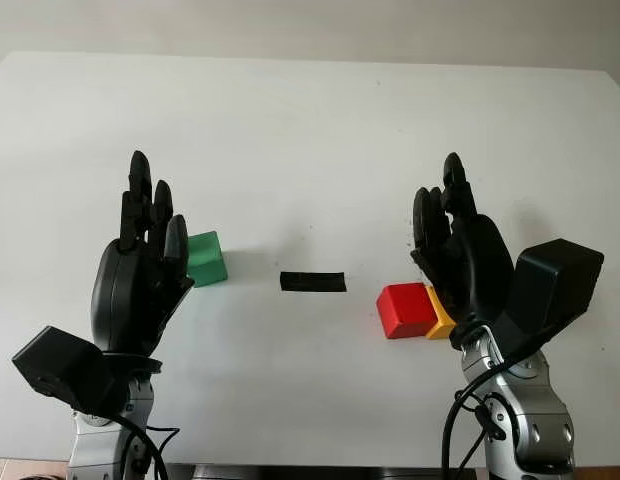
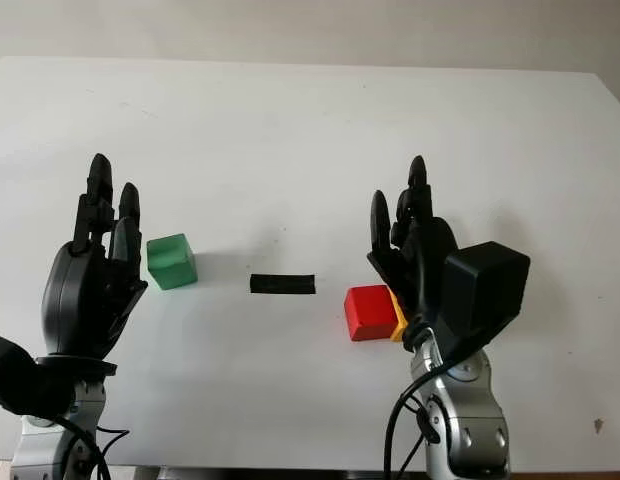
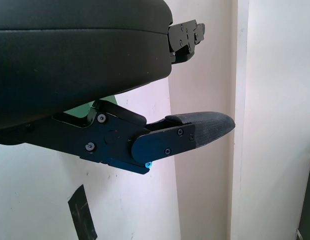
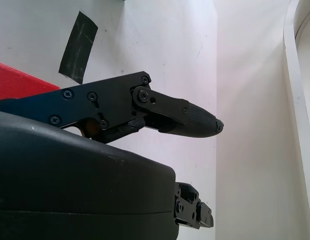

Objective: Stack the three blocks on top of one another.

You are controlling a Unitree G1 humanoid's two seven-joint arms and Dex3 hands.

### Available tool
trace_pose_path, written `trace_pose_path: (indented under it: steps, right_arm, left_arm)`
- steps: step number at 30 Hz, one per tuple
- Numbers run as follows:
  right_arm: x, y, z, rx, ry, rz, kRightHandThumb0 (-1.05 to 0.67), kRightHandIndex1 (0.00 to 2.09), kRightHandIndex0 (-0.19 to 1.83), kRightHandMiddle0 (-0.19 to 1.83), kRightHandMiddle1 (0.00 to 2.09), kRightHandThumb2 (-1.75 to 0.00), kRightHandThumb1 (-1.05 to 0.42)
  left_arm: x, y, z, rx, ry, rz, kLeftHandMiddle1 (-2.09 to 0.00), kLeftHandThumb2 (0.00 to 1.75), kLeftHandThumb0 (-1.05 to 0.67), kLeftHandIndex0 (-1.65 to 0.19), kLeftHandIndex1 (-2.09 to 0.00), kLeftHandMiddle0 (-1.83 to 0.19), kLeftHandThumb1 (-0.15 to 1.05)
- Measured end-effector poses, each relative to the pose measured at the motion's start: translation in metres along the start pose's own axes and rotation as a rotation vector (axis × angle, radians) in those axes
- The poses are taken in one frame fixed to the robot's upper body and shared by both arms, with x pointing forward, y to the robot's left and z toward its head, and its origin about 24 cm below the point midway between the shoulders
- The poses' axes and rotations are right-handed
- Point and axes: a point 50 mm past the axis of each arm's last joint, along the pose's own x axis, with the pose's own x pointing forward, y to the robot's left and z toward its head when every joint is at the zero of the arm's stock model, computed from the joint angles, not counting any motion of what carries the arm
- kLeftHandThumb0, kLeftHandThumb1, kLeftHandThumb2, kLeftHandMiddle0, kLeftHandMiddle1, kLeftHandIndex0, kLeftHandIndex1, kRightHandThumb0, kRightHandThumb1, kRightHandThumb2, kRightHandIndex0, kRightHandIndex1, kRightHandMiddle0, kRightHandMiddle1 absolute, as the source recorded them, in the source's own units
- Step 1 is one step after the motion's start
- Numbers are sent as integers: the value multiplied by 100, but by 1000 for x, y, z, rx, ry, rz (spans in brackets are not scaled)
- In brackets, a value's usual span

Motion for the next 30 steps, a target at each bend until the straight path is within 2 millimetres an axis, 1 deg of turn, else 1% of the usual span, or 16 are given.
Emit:
trace_pose_path:
  steps: [9,10,12,13,14,16,18,19,20,22,25,26,28,30]
  right_arm:
    - [2,-2,-1,-31,6,15,-57,0,-19,-19,0,-63,-105]
    - [3,-4,-1,-68,-4,14,-62,2,-16,-15,2,-53,-105]
    - [3,-10,3,-167,-36,15,-66,3,-14,-12,4,-44,-105]
    - [3,-14,8,-239,-60,29,-71,5,-11,-4,8,-24,-103]
    - [4,-20,14,-325,-84,48,-73,6,-9,1,10,-16,-101]
    - [2,-33,34,-537,-158,78,-75,8,-5,12,15,-6,-93]
    - [-1,-42,59,-738,-246,120,-76,8,-4,16,16,-3,-89]
    - [-4,-44,69,-816,-276,142,-75,8,-3,21,18,-2,-84]
    - [-6,-46,78,-894,-293,166,-75,8,-2,24,19,-2,-80]
    - [-11,-46,90,-1015,-303,212,-74,9,0,29,19,-2,-76]
    - [-18,-43,99,-1128,-309,267,-74,9,2,33,18,-3,-74]
    - [-21,-42,101,-1182,-296,299,-72,8,2,34,16,-4,-73]
    - [-28,-38,103,-1265,-267,371,-70,7,1,34,14,-4,-72]
    - [-33,-35,101,-1303,-237,425,-71,7,2,36,13,-5,-72]
  left_arm:
    - [0,-3,-3,-17,21,14,-6,58,-72,17,-6,13,105]
    - [1,-3,-3,-19,20,13,-5,58,-71,17,-5,13,105]
    - [2,-4,-3,-21,16,10,-5,59,-71,18,-5,14,105]
    - [2,-4,-3,-22,15,7,-5,59,-70,18,-5,15,105]
    - [3,-4,-3,-23,12,3,-5,59,-69,19,-5,15,105]
    - [3,-4,-2,-25,0,-5,-4,60,-68,19,-5,16,105]
    - [2,-2,-1,-30,-15,-9,-5,60,-67,19,-5,16,105]
    - [2,-2,-2,-33,-20,-9,-5,60,-67,19,-5,16,105]
    - [2,-2,-3,-36,-20,-8,-5,60,-67,19,-5,17,105]
    - [2,-2,-3,-42,-18,-6,-5,61,-67,19,-4,17,105]
    - [1,-3,-3,-45,-17,-1,-4,63,-67,19,-2,18,105]
    - [1,-3,-3,-46,-13,0,-4,63,-67,19,-1,19,105]
    - [-1,-3,-4,-49,-4,1,-4,63,-67,19,0,19,105]
    - [-2,-3,-3,-50,-2,-2,-2,65,-66,19,0,19,105]
